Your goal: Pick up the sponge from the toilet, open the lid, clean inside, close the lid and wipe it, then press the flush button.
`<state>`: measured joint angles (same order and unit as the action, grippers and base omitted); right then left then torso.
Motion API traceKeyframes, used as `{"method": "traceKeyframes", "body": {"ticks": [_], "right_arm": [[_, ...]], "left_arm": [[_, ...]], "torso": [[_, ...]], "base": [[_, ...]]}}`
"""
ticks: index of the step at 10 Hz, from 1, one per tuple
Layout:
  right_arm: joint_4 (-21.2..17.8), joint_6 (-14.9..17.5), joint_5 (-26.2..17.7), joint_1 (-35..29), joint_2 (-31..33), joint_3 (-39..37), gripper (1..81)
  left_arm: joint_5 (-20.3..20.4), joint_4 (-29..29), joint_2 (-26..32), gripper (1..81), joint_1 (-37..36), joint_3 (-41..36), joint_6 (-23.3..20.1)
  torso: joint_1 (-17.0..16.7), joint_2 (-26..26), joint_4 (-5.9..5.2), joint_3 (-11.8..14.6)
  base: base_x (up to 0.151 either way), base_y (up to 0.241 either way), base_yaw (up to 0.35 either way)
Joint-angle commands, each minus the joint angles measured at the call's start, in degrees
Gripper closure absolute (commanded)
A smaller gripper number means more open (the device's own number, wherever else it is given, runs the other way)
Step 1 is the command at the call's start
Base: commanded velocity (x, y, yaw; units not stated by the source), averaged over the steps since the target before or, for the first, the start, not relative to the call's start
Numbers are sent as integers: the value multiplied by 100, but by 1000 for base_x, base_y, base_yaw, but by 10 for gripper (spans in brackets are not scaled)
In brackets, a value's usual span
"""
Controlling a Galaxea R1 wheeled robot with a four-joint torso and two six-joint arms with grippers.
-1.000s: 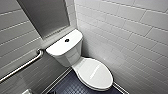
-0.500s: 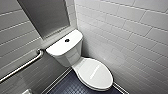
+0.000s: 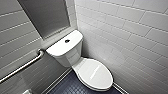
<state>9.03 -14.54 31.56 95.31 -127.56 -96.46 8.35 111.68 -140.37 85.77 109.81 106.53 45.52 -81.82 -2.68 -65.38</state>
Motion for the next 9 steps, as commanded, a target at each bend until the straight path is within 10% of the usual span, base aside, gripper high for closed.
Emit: {"method": "traceKeyframes", "body": {"ticks": [1,5,9], "right_arm": [[55,-697,-526,90,466,43,811],[-170,-744,-1278,-304,745,309,811],[-1519,513,-2400,-1551,1449,1481,811]], "left_arm": [[-519,249,-123,10,322,32,-27],[-519,267,-271,10,463,110,-27],[-527,249,-895,10,700,856,-19]], "torso": [[0,0,0,-2],[-2,-2,0,2],[-2,-2,0,2]], "base": [[0,0,0],[0,0,0],[0,0,0]]}}
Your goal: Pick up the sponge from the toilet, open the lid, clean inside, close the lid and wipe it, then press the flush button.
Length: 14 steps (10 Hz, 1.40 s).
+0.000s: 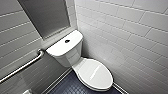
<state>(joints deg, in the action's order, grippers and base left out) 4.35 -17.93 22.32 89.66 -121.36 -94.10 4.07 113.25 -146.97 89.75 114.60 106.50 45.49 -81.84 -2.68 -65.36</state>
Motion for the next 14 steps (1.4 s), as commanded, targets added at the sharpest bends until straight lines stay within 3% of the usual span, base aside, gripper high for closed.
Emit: {"method": "traceKeyframes", "body": {"ticks": [1,3,5,10,11,12,13,14], "right_arm": [[-1060,818,-1495,-1233,978,1412,811],[-1016,879,-1354,-1726,936,1544,811],[-1033,809,-1274,-2630,979,1754,811],[-1314,651,-2926,-5259,742,1861,811],[-1323,616,-3128,-5541,628,1826,811],[-1332,616,-3164,-5717,566,1808,811],[-1323,598,-3181,-5866,531,1800,811],[-1332,598,-3242,-6015,513,1791,811]], "left_arm": [[-73,83,-464,10,328,736,-15],[-56,48,-702,10,373,1116,-15],[-82,39,-773,10,373,1161,-15],[-74,30,-1195,10,373,1697,-6],[-73,30,-1230,10,373,1715,-6],[-73,30,-1264,10,372,1715,-14],[-82,39,-1283,10,372,1715,-7],[-82,30,-1292,10,372,1715,-7]], "torso": [[0,0,0,0],[0,0,0,0],[0,0,0,0],[0,2,0,0],[0,2,0,0],[369,-571,0,0],[372,-577,0,0],[410,-641,0,-217]], "base": [[0,0,0],[0,0,0],[0,0,0],[0,0,0],[0,0,0],[0,0,0],[0,0,0],[0,0,0]]}}
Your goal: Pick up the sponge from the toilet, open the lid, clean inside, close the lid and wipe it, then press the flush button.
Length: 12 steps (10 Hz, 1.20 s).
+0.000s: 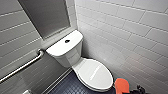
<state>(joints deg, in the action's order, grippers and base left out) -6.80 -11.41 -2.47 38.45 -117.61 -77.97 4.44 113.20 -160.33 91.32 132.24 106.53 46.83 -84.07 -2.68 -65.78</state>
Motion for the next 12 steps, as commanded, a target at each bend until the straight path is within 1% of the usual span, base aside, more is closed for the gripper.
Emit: {"method": "traceKeyframes", "body": {"ticks": [1,2,3,4,5,6,7,9,10,11,12], "right_arm": [[-216,-54,-807,-1044,121,178,811],[-216,-55,-860,-1228,104,169,811],[-225,-63,-982,-1430,52,169,811],[-234,-80,-1202,-1685,-97,65,811],[-234,-98,-1299,-1852,-412,-189,811],[-242,-107,-1422,-1958,-774,-559,811],[-234,-273,-1597,-2064,-1247,-1128,811],[-251,-397,-1835,-2309,-2196,-2376,811],[-251,-511,-1879,-2424,-2662,-3026,811],[-269,-573,-1967,-2494,-3024,-3512,811],[-251,-634,-1950,-2556,-3305,-3811,811]], "left_arm": [[-119,35,36,10,215,-49,-10],[-119,35,27,10,207,-49,-18],[-127,35,27,10,207,-49,-10],[-119,35,18,10,207,-49,-10],[-127,26,10,10,207,-49,-10],[-127,26,9,10,215,-49,-10],[-127,-8,9,10,207,-32,-1],[-136,-158,-69,10,215,144,-1],[-127,-176,-157,10,207,293,-1],[-127,-176,-228,10,207,390,-1],[-127,-176,-289,10,207,478,-1]], "torso": [[365,-567,0,-322],[485,-763,0,-461],[238,-391,0,-190],[352,-568,0,-282],[393,-621,0,-308],[428,-680,0,-330],[433,-682,0,-339],[435,-680,0,-341],[435,-680,0,-341],[437,-680,0,-341],[437,-680,0,-343]], "base": [[0,0,0],[0,0,0],[0,0,0],[0,0,0],[0,0,0],[0,0,0],[0,0,0],[0,0,0],[0,0,0],[0,0,0],[0,0,0]]}}
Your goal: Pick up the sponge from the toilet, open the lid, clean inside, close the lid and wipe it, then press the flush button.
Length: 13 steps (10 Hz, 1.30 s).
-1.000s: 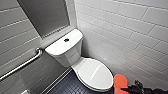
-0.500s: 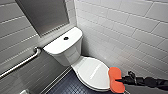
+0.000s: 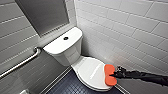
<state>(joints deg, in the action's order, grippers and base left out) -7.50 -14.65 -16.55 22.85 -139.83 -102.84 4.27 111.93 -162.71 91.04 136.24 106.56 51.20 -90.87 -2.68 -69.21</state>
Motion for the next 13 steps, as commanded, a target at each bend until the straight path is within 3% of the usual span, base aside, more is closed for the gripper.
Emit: {"method": "traceKeyframes", "body": {"ticks": [1,4,8,10,13], "right_arm": [[-182,-319,-472,-1066,-1261,-1457,811],[-182,-319,-366,-1347,-1805,-1843,811],[-191,-363,434,-1312,-2386,-2819,811],[-191,-574,812,-1286,-2755,-3426,811],[-191,-1240,1311,-786,-2642,-3453,811]], "left_arm": [[-110,-58,-69,10,235,105,-3],[-110,-58,-70,10,226,105,5],[-101,-58,-52,10,296,113,23],[-101,-102,-87,10,384,113,23],[-66,-154,-96,10,419,87,23]], "torso": [[0,0,0,0],[0,0,0,-2],[2,0,0,-6],[2,0,0,-6],[2,0,0,-9]], "base": [[0,0,0],[0,0,0],[0,0,0],[0,0,0],[0,0,0]]}}
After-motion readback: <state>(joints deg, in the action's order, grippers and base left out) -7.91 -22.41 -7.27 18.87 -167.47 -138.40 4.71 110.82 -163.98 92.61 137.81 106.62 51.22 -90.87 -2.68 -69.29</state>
